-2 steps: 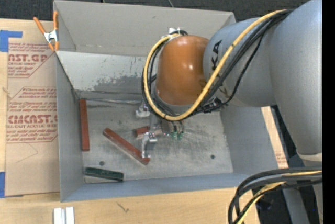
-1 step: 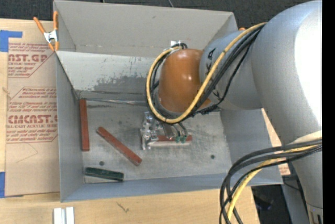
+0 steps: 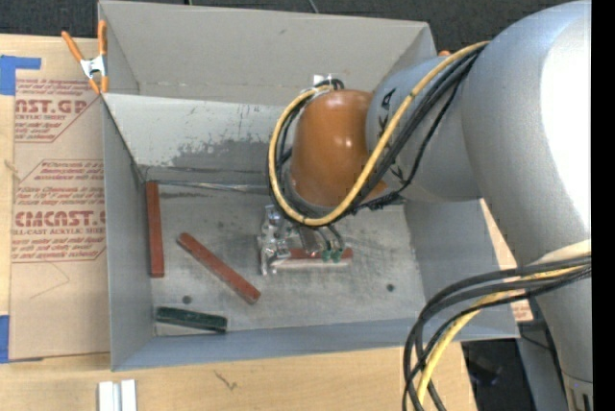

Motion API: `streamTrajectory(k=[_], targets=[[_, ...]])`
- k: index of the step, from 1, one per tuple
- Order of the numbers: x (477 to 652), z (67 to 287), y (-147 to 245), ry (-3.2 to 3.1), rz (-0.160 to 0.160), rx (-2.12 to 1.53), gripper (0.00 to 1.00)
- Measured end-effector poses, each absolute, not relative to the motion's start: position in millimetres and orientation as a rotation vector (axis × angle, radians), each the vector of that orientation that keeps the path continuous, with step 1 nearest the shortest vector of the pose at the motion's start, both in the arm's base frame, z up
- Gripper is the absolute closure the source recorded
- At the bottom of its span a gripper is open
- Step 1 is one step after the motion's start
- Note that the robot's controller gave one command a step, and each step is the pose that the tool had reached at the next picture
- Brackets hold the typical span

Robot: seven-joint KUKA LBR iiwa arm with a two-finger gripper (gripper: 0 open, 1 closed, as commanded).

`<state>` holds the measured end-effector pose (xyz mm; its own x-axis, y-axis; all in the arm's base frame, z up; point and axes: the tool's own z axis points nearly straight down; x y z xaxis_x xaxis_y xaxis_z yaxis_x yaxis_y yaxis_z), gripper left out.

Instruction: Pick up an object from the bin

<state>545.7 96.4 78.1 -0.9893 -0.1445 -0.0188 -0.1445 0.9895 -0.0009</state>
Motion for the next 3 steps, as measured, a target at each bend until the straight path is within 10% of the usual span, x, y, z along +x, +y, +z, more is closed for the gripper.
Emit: streamTrajectory(k=[1,3], targets=[[543.4,84,96,3.127,0.000,-0.224,1.00],[548.0,218,69,3.120,0.002,-0.350,1.00]])
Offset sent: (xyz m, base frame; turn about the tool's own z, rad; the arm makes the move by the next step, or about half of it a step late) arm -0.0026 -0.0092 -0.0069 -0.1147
